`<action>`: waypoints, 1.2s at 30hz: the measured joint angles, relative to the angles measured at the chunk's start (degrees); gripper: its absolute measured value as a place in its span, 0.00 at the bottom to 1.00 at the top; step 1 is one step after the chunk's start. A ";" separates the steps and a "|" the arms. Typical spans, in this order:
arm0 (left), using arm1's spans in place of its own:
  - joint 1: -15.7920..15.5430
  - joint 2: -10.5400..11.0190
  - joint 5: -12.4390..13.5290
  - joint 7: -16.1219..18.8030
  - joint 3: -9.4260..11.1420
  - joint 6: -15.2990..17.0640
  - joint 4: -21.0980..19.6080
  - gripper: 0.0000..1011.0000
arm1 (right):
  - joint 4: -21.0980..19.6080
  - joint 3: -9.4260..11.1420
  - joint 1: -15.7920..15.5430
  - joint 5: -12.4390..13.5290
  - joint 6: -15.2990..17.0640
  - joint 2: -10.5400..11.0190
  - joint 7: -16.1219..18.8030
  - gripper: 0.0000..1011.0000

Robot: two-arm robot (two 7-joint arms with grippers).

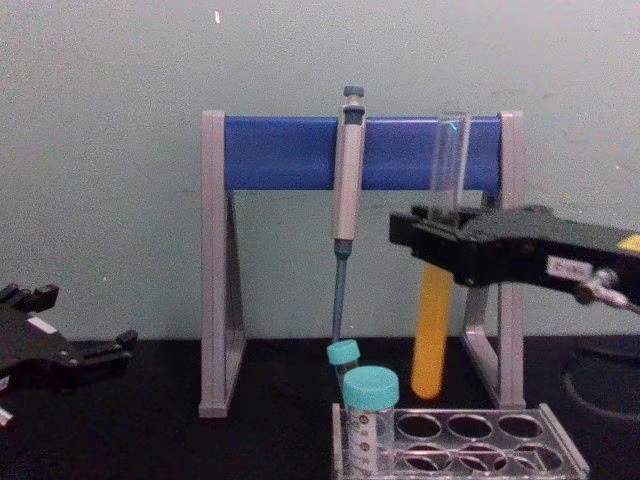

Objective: Pick up the test tube from the test tube rack, shake it, then place it back into the test tube rack.

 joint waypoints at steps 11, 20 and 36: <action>0.00 0.00 0.00 0.00 0.00 0.00 0.00 0.99 | 6.88 -0.68 5.11 -1.18 -2.96 -2.98 -1.59 0.23; 0.00 0.00 0.00 0.00 0.00 0.00 0.00 0.99 | 8.21 1.04 5.54 -1.66 -2.85 -3.17 -3.27 0.23; 0.00 0.00 0.00 0.00 0.00 0.00 0.00 0.99 | 7.85 1.86 5.02 -1.84 -2.45 -3.31 -3.51 0.23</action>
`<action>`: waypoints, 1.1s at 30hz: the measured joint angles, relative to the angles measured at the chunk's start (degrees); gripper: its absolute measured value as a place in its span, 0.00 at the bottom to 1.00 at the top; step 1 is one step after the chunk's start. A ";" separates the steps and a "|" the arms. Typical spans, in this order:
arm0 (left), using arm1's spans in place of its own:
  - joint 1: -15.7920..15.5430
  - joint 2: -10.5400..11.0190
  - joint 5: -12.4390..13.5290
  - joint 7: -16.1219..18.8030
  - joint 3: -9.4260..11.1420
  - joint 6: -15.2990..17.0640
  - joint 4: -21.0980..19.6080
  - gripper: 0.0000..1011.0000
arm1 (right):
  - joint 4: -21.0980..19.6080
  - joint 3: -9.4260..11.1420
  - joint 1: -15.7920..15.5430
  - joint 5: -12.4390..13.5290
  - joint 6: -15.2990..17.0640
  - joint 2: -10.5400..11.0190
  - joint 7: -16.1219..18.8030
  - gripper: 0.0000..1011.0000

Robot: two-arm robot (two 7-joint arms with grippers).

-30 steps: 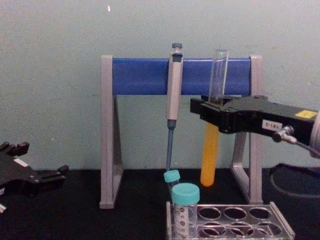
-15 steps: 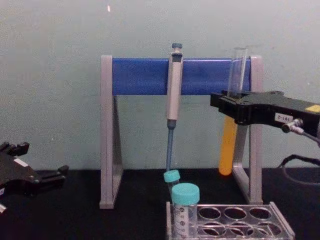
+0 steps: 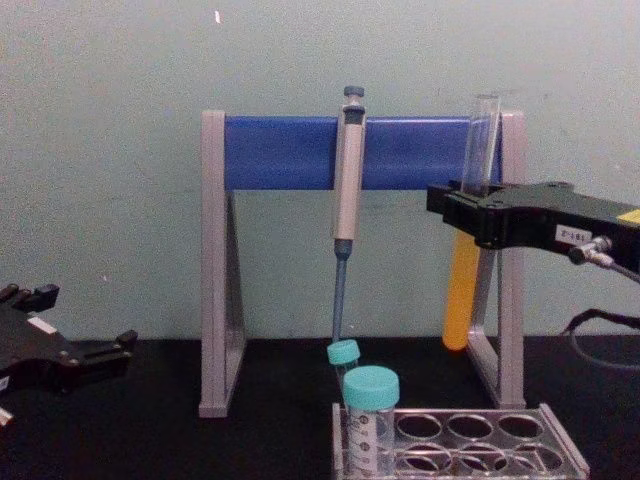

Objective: Pick up the test tube from the test tube rack, shake it, then place it back into the test tube rack.

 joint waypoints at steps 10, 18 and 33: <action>0.00 0.00 0.00 0.00 0.00 0.00 0.00 0.99 | -0.09 -0.04 0.07 -0.16 0.06 -0.24 0.23 0.23; 0.00 0.00 0.00 0.00 0.00 0.00 0.00 0.99 | -0.24 -0.15 0.04 -0.19 0.16 -0.31 0.35 0.23; 0.00 0.00 0.00 0.00 0.00 0.00 0.00 0.99 | -0.50 -0.26 -0.07 -0.22 0.20 -0.33 0.40 0.23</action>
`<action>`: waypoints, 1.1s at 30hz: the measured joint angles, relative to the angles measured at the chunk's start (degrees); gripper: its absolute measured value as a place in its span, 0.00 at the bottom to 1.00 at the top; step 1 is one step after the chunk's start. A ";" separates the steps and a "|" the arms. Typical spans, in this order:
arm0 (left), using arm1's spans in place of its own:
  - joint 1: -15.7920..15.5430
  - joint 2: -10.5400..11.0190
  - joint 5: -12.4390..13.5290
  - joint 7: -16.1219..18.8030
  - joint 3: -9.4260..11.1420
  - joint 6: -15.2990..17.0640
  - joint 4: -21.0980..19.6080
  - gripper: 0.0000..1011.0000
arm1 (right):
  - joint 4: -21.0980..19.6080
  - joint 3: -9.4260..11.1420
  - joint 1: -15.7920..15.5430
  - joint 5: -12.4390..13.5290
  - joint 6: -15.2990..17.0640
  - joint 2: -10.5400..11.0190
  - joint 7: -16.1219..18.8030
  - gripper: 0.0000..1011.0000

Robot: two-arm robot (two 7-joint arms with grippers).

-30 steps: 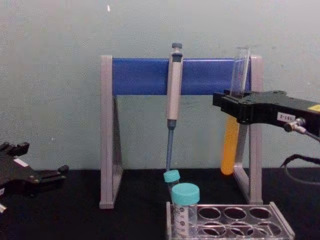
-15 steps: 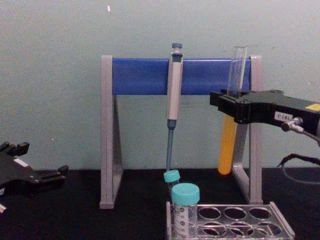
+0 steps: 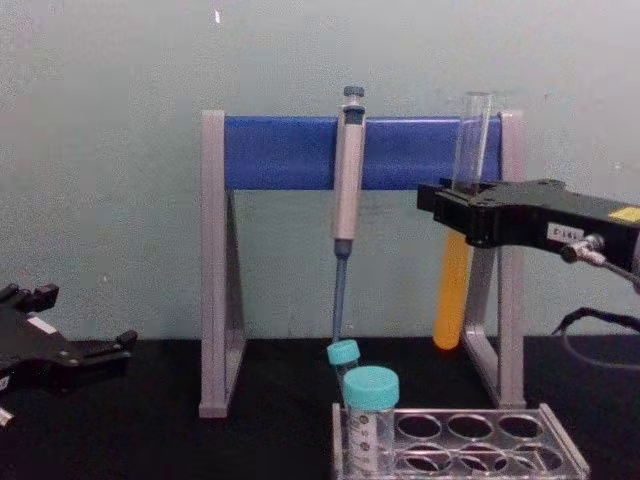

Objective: Pick up the test tube from the test tube rack, shake it, then place it back into the test tube rack.

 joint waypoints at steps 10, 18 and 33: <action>0.00 0.00 0.00 0.00 0.00 0.00 0.00 0.99 | -0.70 0.07 -0.41 -0.02 0.03 0.27 0.03 0.23; 0.00 0.00 0.00 0.00 0.00 0.00 0.00 0.99 | -2.67 0.08 -1.96 0.21 0.94 1.60 0.46 0.23; 0.00 0.00 0.00 0.00 0.00 0.00 0.00 0.99 | -3.85 -0.17 -4.78 0.10 2.22 3.29 0.18 0.23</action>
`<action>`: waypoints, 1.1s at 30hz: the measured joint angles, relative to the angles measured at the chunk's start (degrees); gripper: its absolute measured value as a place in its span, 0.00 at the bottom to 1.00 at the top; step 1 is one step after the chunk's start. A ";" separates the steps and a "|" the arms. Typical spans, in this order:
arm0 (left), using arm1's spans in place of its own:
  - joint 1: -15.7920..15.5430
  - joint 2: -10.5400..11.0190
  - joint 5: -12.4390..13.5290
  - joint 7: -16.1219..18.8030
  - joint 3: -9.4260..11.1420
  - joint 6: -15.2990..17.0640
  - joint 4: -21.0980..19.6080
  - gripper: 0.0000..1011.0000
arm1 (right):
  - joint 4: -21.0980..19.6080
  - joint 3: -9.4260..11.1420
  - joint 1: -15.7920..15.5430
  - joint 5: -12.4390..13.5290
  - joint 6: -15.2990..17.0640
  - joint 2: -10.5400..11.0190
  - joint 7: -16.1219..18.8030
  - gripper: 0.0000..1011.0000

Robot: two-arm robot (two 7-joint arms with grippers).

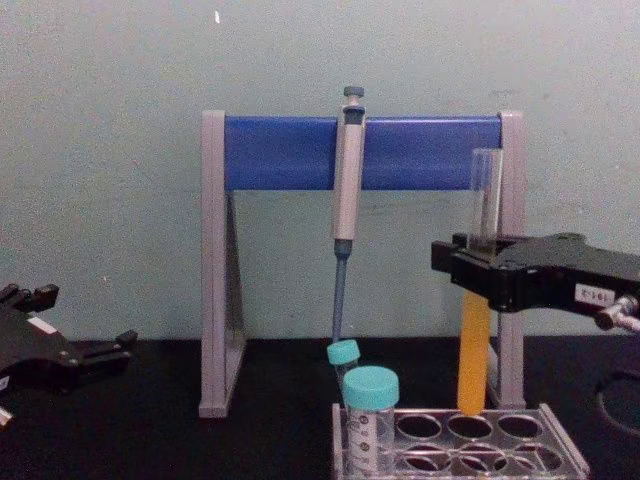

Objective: Pick up the test tube from the test tube rack, shake it, then place it back into the test tube rack.

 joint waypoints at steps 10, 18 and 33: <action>0.00 0.00 0.00 0.00 0.00 0.00 0.00 0.99 | 0.72 -0.27 -0.17 -0.55 -0.32 -0.24 -0.01 0.23; 0.00 0.00 0.00 0.00 0.00 0.00 0.00 0.99 | 1.20 -0.37 -0.19 -0.92 -0.34 -0.62 -0.17 0.23; 0.00 0.00 0.00 0.00 0.00 0.00 0.00 0.99 | 2.34 -0.65 -0.96 -1.57 0.19 -1.11 -0.54 0.23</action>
